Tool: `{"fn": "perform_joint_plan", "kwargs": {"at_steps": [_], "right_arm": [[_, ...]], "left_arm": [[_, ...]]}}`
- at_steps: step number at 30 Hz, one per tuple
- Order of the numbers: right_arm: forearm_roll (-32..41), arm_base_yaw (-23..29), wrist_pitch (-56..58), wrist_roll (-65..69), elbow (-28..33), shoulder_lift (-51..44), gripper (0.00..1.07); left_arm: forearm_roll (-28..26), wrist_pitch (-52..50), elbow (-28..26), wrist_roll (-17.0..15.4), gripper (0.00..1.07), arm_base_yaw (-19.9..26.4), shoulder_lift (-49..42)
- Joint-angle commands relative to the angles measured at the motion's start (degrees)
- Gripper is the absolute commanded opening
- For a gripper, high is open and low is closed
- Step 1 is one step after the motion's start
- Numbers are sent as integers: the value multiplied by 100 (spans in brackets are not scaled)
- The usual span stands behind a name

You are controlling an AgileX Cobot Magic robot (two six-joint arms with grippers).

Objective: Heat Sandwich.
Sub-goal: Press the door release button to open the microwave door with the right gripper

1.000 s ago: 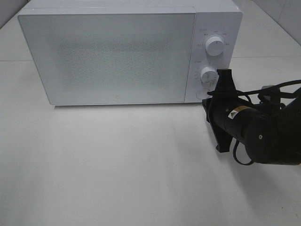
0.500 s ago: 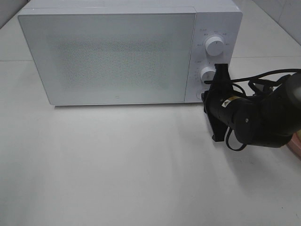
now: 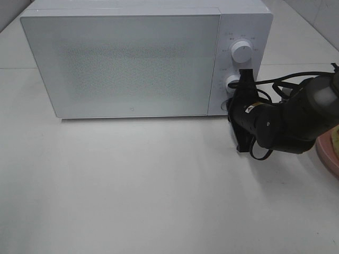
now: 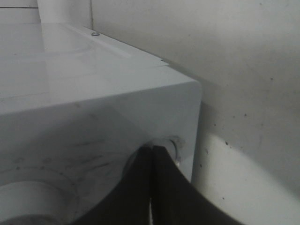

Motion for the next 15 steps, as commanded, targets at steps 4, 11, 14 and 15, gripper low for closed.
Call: {"fn": "perform_joint_plan", "kwargs": {"at_steps": [4,11,14,15], "right_arm": [[-34,-57,-573,-143,-206,11,0],[-160,-57,-1197,-149,-430,11,0],[-160,-57,-1266,-166,-493,40,0],[-160,-57,-1501,-229,-567,126,0]], "left_arm": [[-23,-52,17,-34,101,17,-160],[-23,-52,17,-34,101,17,-160],[-23,-52,17,-34,101,17,-160],[-23,-52,17,-34,101,17,-160]]}}
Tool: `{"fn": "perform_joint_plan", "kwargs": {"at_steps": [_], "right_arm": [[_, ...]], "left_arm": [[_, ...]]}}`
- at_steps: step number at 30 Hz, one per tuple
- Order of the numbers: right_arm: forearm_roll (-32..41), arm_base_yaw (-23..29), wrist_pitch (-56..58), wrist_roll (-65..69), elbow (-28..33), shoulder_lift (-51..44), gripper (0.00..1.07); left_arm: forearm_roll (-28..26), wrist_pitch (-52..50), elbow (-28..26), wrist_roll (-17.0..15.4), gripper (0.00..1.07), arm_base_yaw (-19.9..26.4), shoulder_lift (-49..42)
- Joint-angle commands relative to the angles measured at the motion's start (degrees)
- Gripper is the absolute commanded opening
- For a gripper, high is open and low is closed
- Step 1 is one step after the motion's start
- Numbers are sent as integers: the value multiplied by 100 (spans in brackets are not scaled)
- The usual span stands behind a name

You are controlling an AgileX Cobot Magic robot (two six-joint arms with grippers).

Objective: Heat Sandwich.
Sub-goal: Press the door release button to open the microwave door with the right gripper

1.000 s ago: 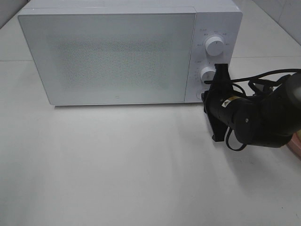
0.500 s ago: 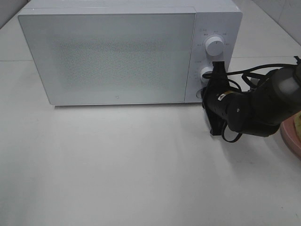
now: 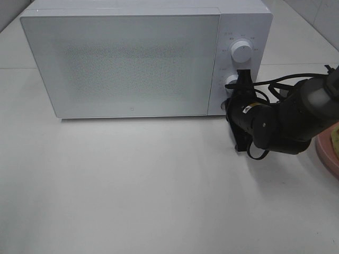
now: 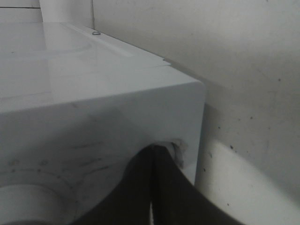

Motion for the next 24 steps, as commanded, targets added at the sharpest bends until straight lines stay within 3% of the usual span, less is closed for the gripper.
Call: {"fn": "perform_joint_plan", "kwargs": {"at_steps": [1,24], "right_arm": [[-206,-57,-1427,-195,-458,57,0],[-550,-126,-1427,74,-653,281,1]], "left_arm": [[-23,-52,17,-34,101,17,-160],[-23,-52,17,-34,101,17,-160]]}}
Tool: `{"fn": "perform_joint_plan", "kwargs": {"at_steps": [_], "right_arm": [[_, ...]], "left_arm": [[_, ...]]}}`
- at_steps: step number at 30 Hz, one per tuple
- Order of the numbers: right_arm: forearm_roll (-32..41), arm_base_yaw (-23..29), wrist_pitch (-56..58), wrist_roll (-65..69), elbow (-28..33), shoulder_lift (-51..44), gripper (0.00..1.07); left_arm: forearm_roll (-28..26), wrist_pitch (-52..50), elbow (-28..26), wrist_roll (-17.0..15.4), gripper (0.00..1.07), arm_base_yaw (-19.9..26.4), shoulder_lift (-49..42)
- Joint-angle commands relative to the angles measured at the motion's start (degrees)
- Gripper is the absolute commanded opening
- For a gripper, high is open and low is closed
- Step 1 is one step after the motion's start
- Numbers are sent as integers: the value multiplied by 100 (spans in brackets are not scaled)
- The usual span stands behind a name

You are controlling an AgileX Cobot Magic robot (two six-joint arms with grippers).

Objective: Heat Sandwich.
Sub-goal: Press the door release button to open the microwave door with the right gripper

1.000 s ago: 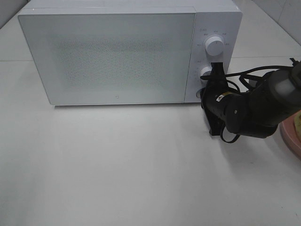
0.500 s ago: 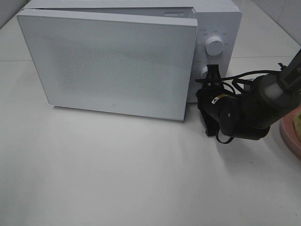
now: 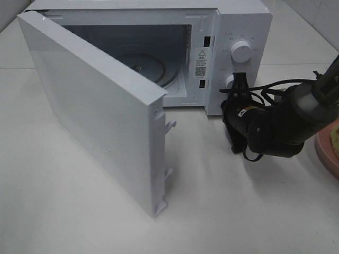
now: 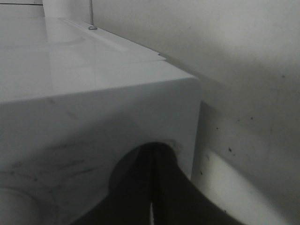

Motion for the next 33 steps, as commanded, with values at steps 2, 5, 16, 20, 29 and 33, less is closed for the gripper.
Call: {"fn": "perform_joint_plan", "kwargs": {"at_steps": [2,5,16,20,29,33], "right_arm": [[-413,-149,-1146,-23,-493,-40,1],[-413,-149,-963,-23,-493,-40,1],[-544,-132,-498,46,-229,-149,2],[-550,-132,-327,132,80,-327,2],[-756,-132,241,115,928,-951,2],[-865,-132,533,109,1112,-1146,2]], "left_arm": [[-23,-52,17,-34,101,17,-160],[-23,-52,17,-34,101,17,-160],[-23,-52,17,-34,101,17,-160],[-23,-52,17,-34,101,17,-160],[-23,-52,17,-34,101,17,-160],[-23,-52,17,-34,101,17,-160]]}}
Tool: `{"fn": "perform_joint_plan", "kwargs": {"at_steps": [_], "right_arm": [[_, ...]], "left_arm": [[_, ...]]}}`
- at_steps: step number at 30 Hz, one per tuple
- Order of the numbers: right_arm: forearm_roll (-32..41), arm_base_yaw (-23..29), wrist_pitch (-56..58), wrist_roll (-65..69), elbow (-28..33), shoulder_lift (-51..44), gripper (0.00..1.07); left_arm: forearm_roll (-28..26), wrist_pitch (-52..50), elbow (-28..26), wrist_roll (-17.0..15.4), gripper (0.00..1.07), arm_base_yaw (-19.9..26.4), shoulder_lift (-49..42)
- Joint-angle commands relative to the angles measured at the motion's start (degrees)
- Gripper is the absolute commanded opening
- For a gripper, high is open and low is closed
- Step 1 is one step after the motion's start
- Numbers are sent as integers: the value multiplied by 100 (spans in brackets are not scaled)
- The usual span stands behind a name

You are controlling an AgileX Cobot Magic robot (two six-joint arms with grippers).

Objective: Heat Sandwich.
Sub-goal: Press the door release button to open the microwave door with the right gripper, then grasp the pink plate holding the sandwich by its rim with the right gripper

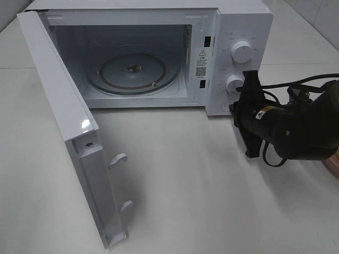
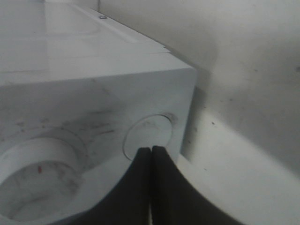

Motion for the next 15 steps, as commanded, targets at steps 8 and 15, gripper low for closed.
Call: {"fn": "perform_joint_plan", "kwargs": {"at_steps": [8,15], "right_arm": [[-470,-29,854,-189,693,-848,2],[-470,-29,1942,-384,940,-1650,4]], "left_arm": [[-23,-52,17,-34,101,17,-160],[-23,-52,17,-34,101,17,-160]]}}
